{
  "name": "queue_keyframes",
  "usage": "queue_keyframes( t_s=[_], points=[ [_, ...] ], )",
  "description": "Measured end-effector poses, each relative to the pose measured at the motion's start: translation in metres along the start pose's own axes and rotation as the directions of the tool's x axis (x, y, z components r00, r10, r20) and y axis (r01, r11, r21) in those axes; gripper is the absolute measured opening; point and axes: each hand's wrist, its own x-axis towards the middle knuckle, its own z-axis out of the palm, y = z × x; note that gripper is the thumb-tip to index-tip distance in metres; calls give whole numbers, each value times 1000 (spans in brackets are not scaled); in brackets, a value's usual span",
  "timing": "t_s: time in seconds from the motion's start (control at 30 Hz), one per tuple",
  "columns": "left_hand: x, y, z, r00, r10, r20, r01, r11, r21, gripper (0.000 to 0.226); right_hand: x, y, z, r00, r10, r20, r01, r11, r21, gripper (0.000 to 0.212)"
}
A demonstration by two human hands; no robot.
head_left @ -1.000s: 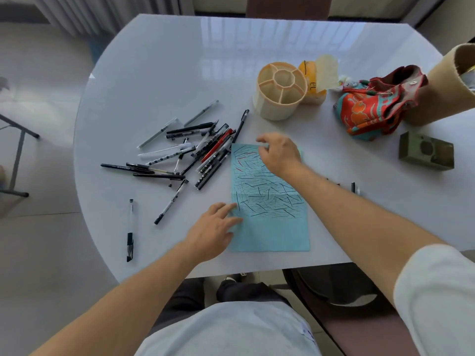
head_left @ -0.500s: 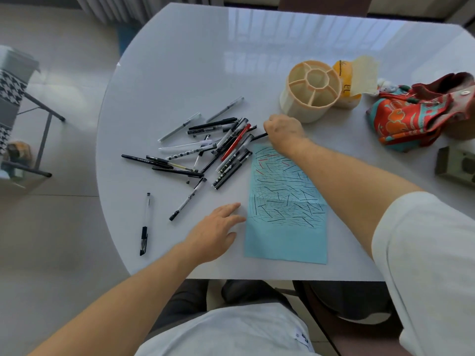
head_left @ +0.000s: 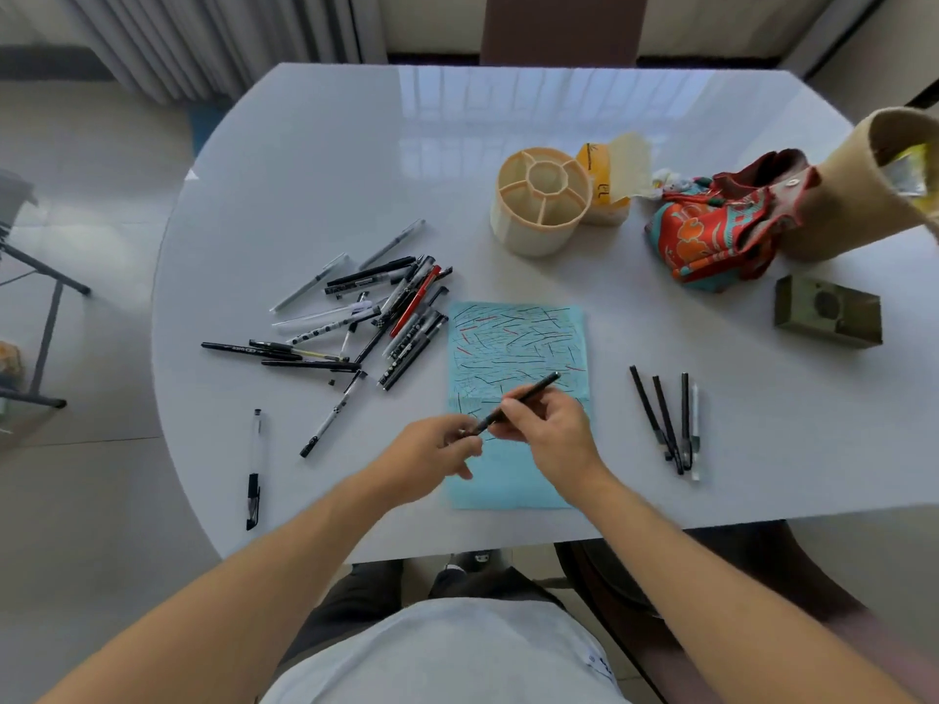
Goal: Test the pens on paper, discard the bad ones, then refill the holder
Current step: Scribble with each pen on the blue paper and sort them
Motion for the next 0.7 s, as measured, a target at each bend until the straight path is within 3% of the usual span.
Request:
queue_keyframes(
  t_s=[0.07,0.27,0.37,0.43,0.6,0.7],
  points=[
    [2,6,6,999,21,47,-26,993,113,11,-18,18,-4,999,23,-47,-22,999,32,7],
    [0,3,22,987,112,112,-144,930,338,8,-41,37,-17,998,22,-63,-31,989,-146,25],
    [-2,-13,16,994,112,-12,-93,883,460,10,-34,37,-52,929,86,-361,-64,995,74,23],
    [-7,-27,7,987,115,-116,-37,848,528,12,-29,34,-86,879,61,-472,-45,998,44,20],
    [-5,-31,18,923,373,-94,-235,740,630,11,-32,49,-86,948,-83,-307,0,966,-259,13],
    [-1,-35,30,918,395,-13,-291,698,654,13,-33,60,-69,958,-161,-236,60,921,-386,12]
  ],
)
